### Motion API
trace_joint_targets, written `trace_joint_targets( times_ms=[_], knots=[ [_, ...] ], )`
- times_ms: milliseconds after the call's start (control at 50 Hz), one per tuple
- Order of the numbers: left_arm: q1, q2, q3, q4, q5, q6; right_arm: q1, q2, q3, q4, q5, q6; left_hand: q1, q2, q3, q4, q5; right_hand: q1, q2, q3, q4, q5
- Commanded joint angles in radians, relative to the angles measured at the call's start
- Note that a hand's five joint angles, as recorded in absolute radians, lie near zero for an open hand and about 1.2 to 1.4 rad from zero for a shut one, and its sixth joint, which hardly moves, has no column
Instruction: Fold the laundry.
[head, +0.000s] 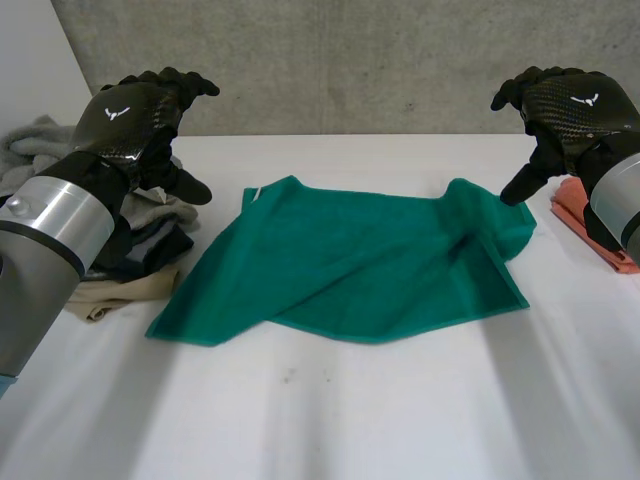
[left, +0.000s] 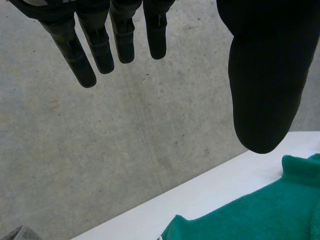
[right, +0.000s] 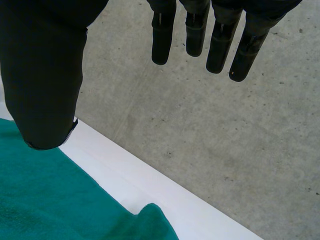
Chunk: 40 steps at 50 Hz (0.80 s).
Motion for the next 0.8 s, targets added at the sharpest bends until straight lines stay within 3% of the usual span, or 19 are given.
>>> trace_joint_targets(
  times_ms=[20, 200, 280, 300, 320, 460, 480, 500, 520, 540, 800],
  knots=[
    [0.001, 0.001, -0.001, -0.001, 0.0, 0.0, -0.001, 0.0, 0.0, 0.0, -0.002, 0.004, -0.118, -0.113, -0.111, -0.117, -0.159, -0.187, -0.124, -0.129, -0.124, -0.192],
    [0.001, 0.001, -0.001, -0.003, 0.0, 0.0, -0.001, 0.0, 0.0, 0.0, -0.005, 0.004, -0.104, -0.099, -0.097, -0.102, -0.145, -0.13, -0.066, -0.071, -0.066, -0.134],
    [0.0, 0.001, 0.001, -0.003, 0.003, 0.002, -0.001, 0.0, 0.003, -0.012, -0.015, 0.004, 0.793, 0.798, 0.8, 0.794, 0.752, 1.014, 1.078, 1.073, 1.078, 1.01],
    [0.0, 0.001, -0.001, -0.003, 0.003, 0.002, -0.001, 0.0, 0.005, -0.015, -0.021, 0.006, 1.077, 1.082, 1.084, 1.078, 1.036, 1.034, 1.098, 1.093, 1.097, 1.03],
    [0.0, 0.001, -0.001, -0.003, 0.003, 0.002, -0.001, 0.0, 0.007, -0.018, -0.029, 0.006, 1.082, 1.087, 1.089, 1.084, 1.041, 1.034, 1.098, 1.093, 1.098, 1.03],
    [0.003, 0.002, -0.001, -0.001, 0.001, 0.0, 0.0, 0.0, 0.017, -0.026, -0.084, 0.016, 1.051, 1.056, 1.057, 1.052, 1.01, 1.034, 1.098, 1.093, 1.098, 1.03],
    [0.004, 0.002, 0.001, -0.001, 0.001, 0.002, 0.002, 0.0, 0.017, -0.026, -0.091, 0.016, 0.789, 0.794, 0.796, 0.79, 0.748, 1.034, 1.098, 1.093, 1.098, 1.03],
    [0.004, 0.002, -0.001, -0.003, 0.003, 0.002, 0.003, 0.0, 0.017, -0.026, -0.097, 0.016, 0.548, 0.553, 0.555, 0.549, 0.507, 0.748, 0.811, 0.806, 0.811, 0.743],
    [0.004, 0.002, -0.001, -0.003, 0.001, 0.002, 0.006, 0.0, 0.017, -0.024, -0.109, 0.016, 0.269, 0.274, 0.276, 0.271, 0.228, 0.006, 0.07, 0.065, 0.07, 0.002],
    [0.006, 0.004, -0.001, -0.006, 0.0, 0.0, 0.008, 0.0, 0.017, -0.023, -0.115, 0.016, -0.14, -0.135, -0.133, -0.138, -0.181, -0.187, -0.124, -0.129, -0.124, -0.192],
    [0.017, 0.02, -0.059, -0.055, 0.004, 0.052, -0.021, -0.003, 0.013, 0.035, -0.117, -0.054, -0.095, -0.09, -0.088, -0.093, -0.136, -0.187, -0.124, -0.129, -0.124, -0.192]
  ],
)
